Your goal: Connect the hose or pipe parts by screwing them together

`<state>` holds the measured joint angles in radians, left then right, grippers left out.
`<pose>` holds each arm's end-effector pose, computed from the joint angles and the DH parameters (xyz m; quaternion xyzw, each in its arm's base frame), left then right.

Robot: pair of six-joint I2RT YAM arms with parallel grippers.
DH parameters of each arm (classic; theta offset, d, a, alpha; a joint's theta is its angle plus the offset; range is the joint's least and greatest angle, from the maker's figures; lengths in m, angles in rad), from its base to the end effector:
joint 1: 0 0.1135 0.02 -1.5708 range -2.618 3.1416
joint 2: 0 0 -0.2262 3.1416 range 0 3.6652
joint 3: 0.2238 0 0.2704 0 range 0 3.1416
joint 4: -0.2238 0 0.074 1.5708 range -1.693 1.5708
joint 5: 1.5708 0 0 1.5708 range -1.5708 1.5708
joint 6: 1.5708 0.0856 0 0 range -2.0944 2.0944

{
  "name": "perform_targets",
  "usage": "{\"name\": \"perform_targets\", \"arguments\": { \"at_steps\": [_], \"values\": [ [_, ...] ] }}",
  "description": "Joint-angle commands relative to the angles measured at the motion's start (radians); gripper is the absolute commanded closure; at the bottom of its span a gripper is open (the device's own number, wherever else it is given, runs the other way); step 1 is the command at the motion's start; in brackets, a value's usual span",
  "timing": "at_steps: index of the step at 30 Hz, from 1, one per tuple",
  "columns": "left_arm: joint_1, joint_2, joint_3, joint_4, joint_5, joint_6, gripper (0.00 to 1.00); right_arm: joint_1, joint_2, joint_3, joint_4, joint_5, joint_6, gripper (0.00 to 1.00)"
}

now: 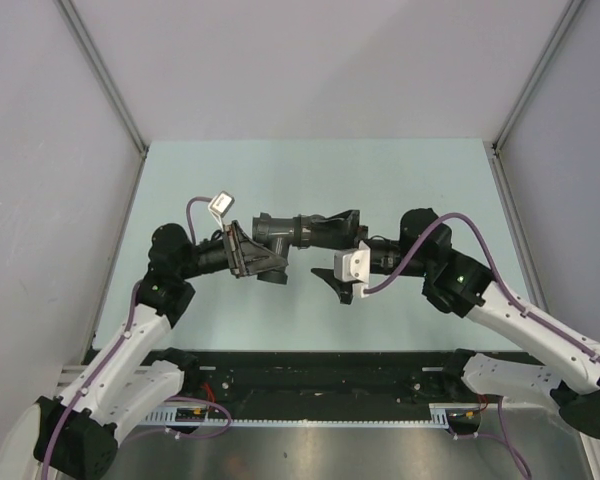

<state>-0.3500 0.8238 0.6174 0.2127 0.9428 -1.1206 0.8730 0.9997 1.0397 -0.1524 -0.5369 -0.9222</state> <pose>0.2214 -0.1546 0.2850 0.0625 0.7030 -0.6613 0.2540 0.1627 0.2621 0.3578 -0.6723 0.3101 0.1819 0.6471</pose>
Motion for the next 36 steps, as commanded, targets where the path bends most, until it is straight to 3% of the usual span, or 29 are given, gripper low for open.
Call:
{"name": "perform_targets", "arguments": {
  "at_steps": [1,11,20,23,26,27,33,36],
  "values": [
    [0.006,-0.029,0.067,0.013,0.042,-0.028,0.99,0.026,0.03,0.011,0.03,0.09,-0.02,0.02],
    [0.005,-0.025,0.061,-0.007,0.057,-0.021,1.0,0.05,0.091,0.011,0.097,0.199,-0.03,0.04],
    [-0.001,-0.025,0.054,-0.015,0.065,-0.015,1.0,0.063,0.116,0.013,0.116,0.218,-0.021,0.16],
    [-0.007,-0.025,0.054,-0.016,0.071,-0.018,1.0,0.066,0.12,0.011,0.129,0.221,-0.007,0.31],
    [-0.012,-0.029,0.059,-0.016,0.079,-0.016,1.0,0.067,0.123,0.013,0.132,0.233,-0.003,0.36],
    [-0.015,-0.031,0.067,-0.016,0.077,-0.009,1.0,0.066,0.126,0.013,0.132,0.239,0.0,0.42],
    [-0.063,-0.028,0.102,-0.016,0.121,0.09,1.0,0.063,0.134,0.013,0.177,0.183,0.046,0.67],
    [-0.079,-0.026,0.096,-0.016,0.131,0.209,1.0,0.047,0.128,0.014,0.189,0.111,0.11,0.78]
  ]
}}
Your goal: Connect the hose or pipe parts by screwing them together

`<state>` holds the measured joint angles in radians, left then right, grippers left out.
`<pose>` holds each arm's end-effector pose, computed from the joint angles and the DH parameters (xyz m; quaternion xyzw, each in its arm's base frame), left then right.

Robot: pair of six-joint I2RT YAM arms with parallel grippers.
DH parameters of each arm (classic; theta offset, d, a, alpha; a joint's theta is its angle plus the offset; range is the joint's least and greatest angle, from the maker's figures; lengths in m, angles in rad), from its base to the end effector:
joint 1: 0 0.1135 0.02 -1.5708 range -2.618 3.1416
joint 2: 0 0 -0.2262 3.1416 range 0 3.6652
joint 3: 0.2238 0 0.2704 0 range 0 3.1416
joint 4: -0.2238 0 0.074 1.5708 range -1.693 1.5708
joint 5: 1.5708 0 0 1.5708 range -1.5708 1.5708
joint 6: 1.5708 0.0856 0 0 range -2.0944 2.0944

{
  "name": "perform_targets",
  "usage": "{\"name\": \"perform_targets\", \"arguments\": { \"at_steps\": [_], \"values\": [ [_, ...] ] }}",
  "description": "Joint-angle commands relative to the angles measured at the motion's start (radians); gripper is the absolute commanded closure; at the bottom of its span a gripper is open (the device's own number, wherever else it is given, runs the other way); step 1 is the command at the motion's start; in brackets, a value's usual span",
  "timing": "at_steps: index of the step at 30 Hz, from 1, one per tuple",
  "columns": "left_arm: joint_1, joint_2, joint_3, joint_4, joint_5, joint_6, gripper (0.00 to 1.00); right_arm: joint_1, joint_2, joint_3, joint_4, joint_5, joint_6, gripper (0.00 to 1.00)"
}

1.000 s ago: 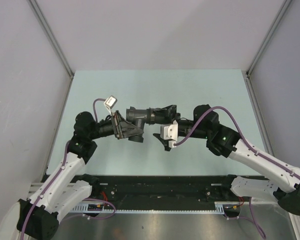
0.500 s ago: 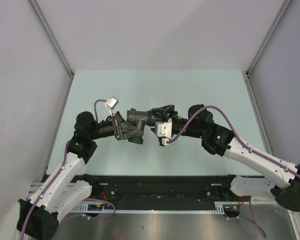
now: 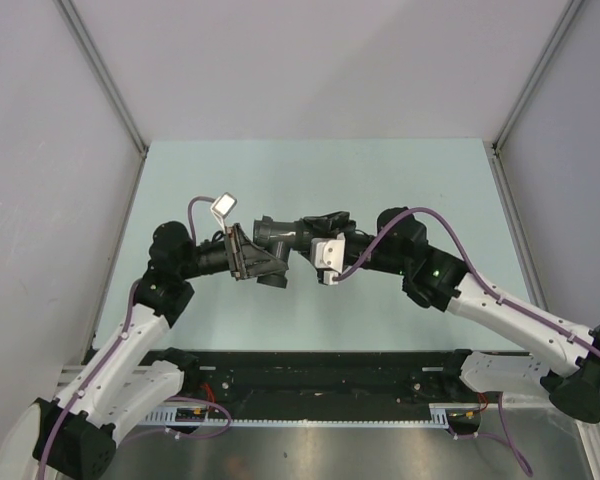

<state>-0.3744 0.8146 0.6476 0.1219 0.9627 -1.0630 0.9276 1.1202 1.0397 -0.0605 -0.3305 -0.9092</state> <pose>0.2140 -0.1596 0.2879 0.0849 0.7111 -0.6551 0.2406 0.1832 0.2908 0.3340 -0.6574 0.3665 0.1302 0.6454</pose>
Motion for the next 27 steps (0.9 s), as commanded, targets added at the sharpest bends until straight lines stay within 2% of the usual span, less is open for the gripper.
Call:
{"name": "perform_targets", "arguments": {
  "at_steps": [1,2,4,8,10,12,13,14,16,21,24,26,27],
  "values": [
    [-0.057,-0.023,0.06,0.074,0.107,0.235,1.0,-0.01,0.001,0.022,0.091,-0.108,0.118,0.8],
    [-0.057,-0.043,0.054,0.074,0.097,0.285,0.99,-0.01,0.001,0.028,0.081,-0.12,0.131,0.85],
    [-0.058,-0.054,0.037,0.074,0.076,0.413,1.0,-0.009,-0.002,0.039,0.064,-0.149,0.185,0.89],
    [-0.06,-0.025,0.03,0.073,0.117,0.572,1.0,-0.009,-0.003,0.066,-0.044,-0.214,0.242,1.0],
    [-0.061,0.006,0.037,0.073,0.151,0.671,1.0,-0.013,0.001,0.089,-0.107,-0.245,0.26,1.0],
    [-0.066,-0.003,0.023,0.07,0.149,0.765,1.0,-0.022,0.019,0.108,-0.154,-0.323,0.288,1.0],
    [-0.067,-0.009,0.017,0.07,0.146,0.867,1.0,-0.036,0.027,0.118,-0.171,-0.353,0.326,1.0],
    [-0.067,-0.014,0.012,0.068,0.156,0.914,1.0,-0.048,0.035,0.134,-0.179,-0.431,0.351,1.0],
    [-0.067,-0.014,0.006,0.067,0.2,1.044,1.0,-0.084,0.052,0.135,-0.162,-0.505,0.42,1.0],
    [-0.067,-0.014,0.003,0.027,0.199,1.248,1.0,-0.163,0.095,0.137,-0.056,-0.737,0.704,1.0],
    [-0.067,0.009,0.02,-0.039,0.191,1.327,1.0,-0.229,0.131,0.137,0.035,-0.866,0.904,1.0],
    [-0.063,0.041,0.03,-0.045,0.18,1.332,1.0,-0.256,0.144,0.137,0.05,-0.9,0.961,1.0],
    [-0.063,0.05,0.043,-0.045,0.192,1.31,1.0,-0.257,0.141,0.137,0.033,-0.883,0.945,0.93]
  ]
}}
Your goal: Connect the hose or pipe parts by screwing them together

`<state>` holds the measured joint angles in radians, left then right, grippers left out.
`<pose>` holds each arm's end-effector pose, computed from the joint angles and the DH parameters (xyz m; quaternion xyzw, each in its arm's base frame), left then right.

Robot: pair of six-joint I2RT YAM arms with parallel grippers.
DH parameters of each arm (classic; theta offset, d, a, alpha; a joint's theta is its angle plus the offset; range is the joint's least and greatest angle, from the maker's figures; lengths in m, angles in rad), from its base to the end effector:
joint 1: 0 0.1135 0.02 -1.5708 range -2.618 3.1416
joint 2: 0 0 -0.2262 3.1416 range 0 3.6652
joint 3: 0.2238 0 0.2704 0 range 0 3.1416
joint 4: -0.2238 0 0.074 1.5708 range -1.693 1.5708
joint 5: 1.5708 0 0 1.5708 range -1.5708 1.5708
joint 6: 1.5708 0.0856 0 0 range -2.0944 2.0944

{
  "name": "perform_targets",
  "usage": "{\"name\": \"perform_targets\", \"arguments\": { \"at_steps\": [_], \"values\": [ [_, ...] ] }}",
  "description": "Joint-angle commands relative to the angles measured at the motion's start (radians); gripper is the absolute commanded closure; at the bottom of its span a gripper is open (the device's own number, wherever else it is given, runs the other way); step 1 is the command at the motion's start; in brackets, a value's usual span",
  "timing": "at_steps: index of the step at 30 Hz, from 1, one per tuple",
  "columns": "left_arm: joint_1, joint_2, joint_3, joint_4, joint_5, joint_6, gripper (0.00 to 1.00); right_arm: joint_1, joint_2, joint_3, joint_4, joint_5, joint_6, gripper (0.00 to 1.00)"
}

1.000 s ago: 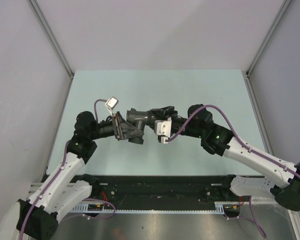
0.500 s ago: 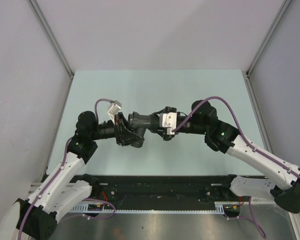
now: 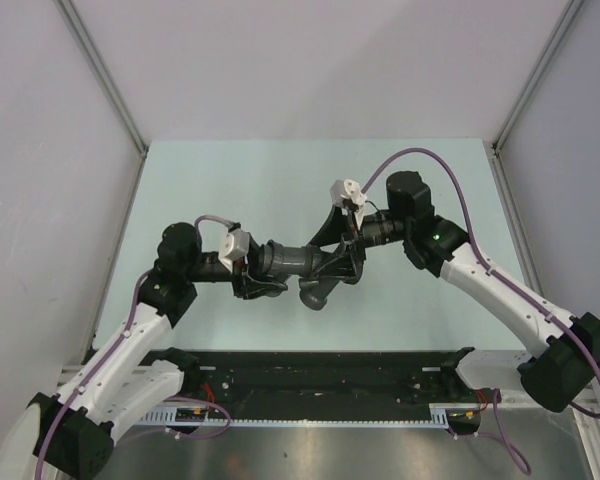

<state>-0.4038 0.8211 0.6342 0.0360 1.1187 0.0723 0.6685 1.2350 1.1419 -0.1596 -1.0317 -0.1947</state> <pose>0.1962 -0.1675 0.2723 0.4877 0.5431 -0.4881 0.4785 0.2117 0.2608 0.3328 -0.5620 0.4983 0.5041 0.4263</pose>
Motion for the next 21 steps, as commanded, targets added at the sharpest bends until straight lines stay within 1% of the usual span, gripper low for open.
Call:
{"name": "perform_targets", "arguments": {
  "at_steps": [1,2,3,4,5,6,7,8,9,11,13,16,17,18,20,21],
  "values": [
    [-0.033,0.053,0.061,0.041,0.03,0.161,1.0,0.002,0.003,0.035,0.109,-0.148,0.209,0.8],
    [-0.033,0.059,0.065,0.047,0.02,0.141,1.0,0.002,-0.011,0.035,0.083,-0.074,0.198,0.64],
    [-0.033,0.056,0.067,0.05,0.006,0.101,1.0,0.0,-0.025,0.035,0.04,-0.038,0.163,0.58],
    [-0.033,0.053,0.065,0.054,-0.028,0.074,1.0,-0.001,-0.04,0.035,0.022,-0.009,0.126,0.4],
    [-0.033,0.044,0.062,0.077,-0.049,0.042,1.0,-0.003,-0.067,0.035,0.003,0.042,0.109,0.34],
    [-0.033,0.027,0.053,0.091,-0.063,-0.032,1.0,-0.009,-0.081,0.035,-0.026,0.062,0.094,0.29],
    [-0.033,0.018,0.05,0.099,-0.08,-0.061,1.0,-0.01,-0.094,0.033,-0.04,0.079,0.048,0.24],
    [-0.033,0.009,0.045,0.117,-0.086,-0.096,1.0,-0.01,-0.123,0.033,-0.05,0.129,0.028,0.02],
    [-0.033,-0.011,0.039,0.123,-0.092,-0.161,1.0,-0.01,-0.137,0.032,-0.063,0.157,0.006,0.0],
    [-0.033,-0.031,0.033,0.134,-0.111,-0.222,1.0,-0.012,-0.164,0.028,-0.064,0.221,-0.05,0.0],
    [-0.033,-0.059,0.03,0.136,-0.131,-0.316,1.0,-0.014,-0.203,0.027,-0.048,0.264,-0.086,0.0],
    [-0.029,-0.083,0.038,0.136,-0.18,-0.443,1.0,-0.015,-0.25,0.022,-0.012,0.39,-0.178,0.0],
    [-0.026,-0.083,0.045,0.136,-0.212,-0.48,1.0,-0.015,-0.262,0.016,-0.006,0.401,-0.213,0.0],
    [-0.021,-0.08,0.068,0.136,-0.224,-0.571,1.0,-0.014,-0.278,-0.013,0.018,0.407,-0.3,0.0],
    [-0.006,-0.065,0.097,0.134,-0.247,-0.672,1.0,-0.001,-0.353,-0.083,0.07,0.423,-0.397,0.0],
    [-0.001,-0.059,0.128,0.134,-0.26,-0.766,1.0,0.006,-0.382,-0.164,0.177,0.444,-0.461,0.0]
  ]
}}
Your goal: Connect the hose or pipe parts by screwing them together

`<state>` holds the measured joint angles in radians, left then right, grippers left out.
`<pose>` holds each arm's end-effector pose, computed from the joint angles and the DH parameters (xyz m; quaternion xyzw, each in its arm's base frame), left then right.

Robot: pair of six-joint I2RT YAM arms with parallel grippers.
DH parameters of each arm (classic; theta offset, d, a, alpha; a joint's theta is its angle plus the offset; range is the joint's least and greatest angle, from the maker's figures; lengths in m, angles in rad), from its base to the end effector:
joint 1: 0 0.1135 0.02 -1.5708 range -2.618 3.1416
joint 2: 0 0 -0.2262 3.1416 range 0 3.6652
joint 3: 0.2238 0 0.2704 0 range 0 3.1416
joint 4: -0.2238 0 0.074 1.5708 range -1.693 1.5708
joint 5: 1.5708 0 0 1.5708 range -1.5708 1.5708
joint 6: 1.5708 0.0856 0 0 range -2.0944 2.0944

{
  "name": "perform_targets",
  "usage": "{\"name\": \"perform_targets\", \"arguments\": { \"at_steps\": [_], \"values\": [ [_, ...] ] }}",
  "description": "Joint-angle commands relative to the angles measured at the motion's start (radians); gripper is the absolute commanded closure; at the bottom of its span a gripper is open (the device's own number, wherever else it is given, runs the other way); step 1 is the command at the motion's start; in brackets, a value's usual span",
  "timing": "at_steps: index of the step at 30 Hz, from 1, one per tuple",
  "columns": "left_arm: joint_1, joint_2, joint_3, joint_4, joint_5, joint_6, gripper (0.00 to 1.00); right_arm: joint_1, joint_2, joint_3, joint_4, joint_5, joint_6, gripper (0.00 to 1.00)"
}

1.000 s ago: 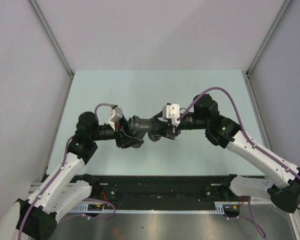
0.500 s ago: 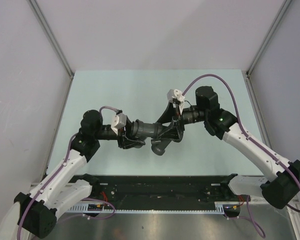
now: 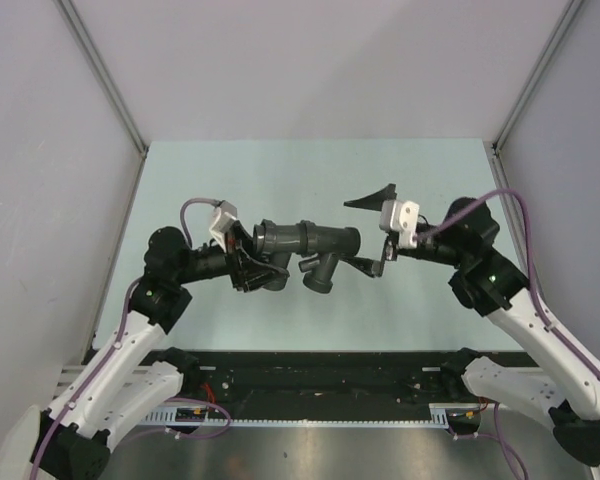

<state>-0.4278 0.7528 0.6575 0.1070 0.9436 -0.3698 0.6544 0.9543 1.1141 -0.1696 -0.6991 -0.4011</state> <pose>0.1963 -0.1657 0.3043 0.3413 0.6165 -0.5404 0.4598 0.1882 0.2138 0.3979 -0.5444 0.4554 0.3249 0.6251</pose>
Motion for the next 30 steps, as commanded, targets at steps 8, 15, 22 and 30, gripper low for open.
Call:
{"name": "perform_targets", "arguments": {
  "at_steps": [8,15,22,30],
  "values": [
    [0.064,0.049,0.186,0.049,-0.128,-0.694,1.0,0.136,-0.236,-0.273,0.263,0.426,-0.631,0.0],
    [0.066,0.068,0.208,0.049,-0.088,-0.866,1.0,0.223,-0.215,-0.37,0.307,0.561,-0.847,0.0],
    [0.067,0.068,0.202,0.049,-0.035,-0.975,1.0,0.321,-0.175,-0.462,0.539,0.676,-1.051,0.0],
    [0.066,0.083,0.185,0.049,0.003,-1.02,1.0,0.402,-0.082,-0.465,0.699,0.69,-1.16,0.0]
  ]
}}
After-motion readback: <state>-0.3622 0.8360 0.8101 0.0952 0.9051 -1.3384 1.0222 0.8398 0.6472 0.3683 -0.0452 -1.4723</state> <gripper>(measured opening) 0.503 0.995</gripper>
